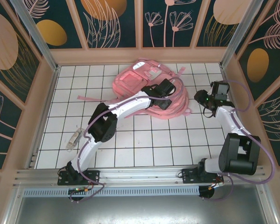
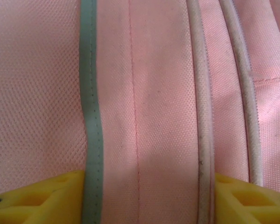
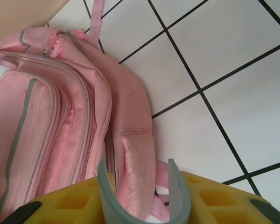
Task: Pack the student bag
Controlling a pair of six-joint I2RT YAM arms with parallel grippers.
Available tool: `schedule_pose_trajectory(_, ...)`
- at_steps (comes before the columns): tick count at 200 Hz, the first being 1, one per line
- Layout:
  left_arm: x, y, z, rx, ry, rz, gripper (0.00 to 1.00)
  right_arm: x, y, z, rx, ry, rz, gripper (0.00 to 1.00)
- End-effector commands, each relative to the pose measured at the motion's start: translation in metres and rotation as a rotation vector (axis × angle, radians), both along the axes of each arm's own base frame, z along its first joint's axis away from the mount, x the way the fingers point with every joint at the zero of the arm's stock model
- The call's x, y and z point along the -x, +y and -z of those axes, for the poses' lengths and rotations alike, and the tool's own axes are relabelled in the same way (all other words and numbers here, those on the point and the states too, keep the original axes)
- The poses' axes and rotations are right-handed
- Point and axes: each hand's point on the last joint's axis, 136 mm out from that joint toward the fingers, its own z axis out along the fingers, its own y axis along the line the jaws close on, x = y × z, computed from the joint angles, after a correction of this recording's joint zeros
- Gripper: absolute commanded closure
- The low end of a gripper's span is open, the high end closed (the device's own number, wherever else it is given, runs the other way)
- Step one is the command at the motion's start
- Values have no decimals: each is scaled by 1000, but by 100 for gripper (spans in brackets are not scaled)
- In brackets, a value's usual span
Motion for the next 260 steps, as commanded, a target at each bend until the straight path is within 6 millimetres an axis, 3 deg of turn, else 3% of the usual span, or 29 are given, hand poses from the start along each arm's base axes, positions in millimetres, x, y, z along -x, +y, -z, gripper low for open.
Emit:
schedule_pose_trajectory(1, -9, 8, -12, -20, -49, -44, 56, 2, 2, -7, -15, -38, -10, 63)
schedule_pose_trajectory(32, -8, 1, -41, 67, -65, -44, 79, 2, 7, -5, -36, -38, -23, 63)
schedule_pose_trajectory(59, -4, -1, -65, 148, -58, -45, 86, -1, 11, -5, -60, -45, -36, 64)
schedule_pose_trajectory(91, -7, 4, -78, 251, -6, -75, 100, -4, 24, -6, -98, -57, -72, 64)
schedule_pose_trajectory(121, -22, 18, -90, 412, 69, -151, 100, -12, 55, -8, -169, -81, -140, 65)
schedule_pose_trajectory(143, -27, 29, -115, 586, 94, -168, 100, -25, 82, -14, -242, -128, -184, 66)
schedule_pose_trajectory(172, -22, 35, -143, 716, 63, -157, 100, -46, 126, -26, -293, -184, -273, 67)
schedule_pose_trajectory(204, -13, 31, -152, 791, 82, -128, 100, -60, 169, -28, -304, -197, -365, 70)
schedule_pose_trajectory(229, -12, 29, -154, 807, 87, -121, 100, -58, 182, -36, -307, -207, -395, 70)
schedule_pose_trajectory(260, -14, 32, -158, 813, 66, -133, 100, -49, 171, -50, -248, -212, -365, 70)
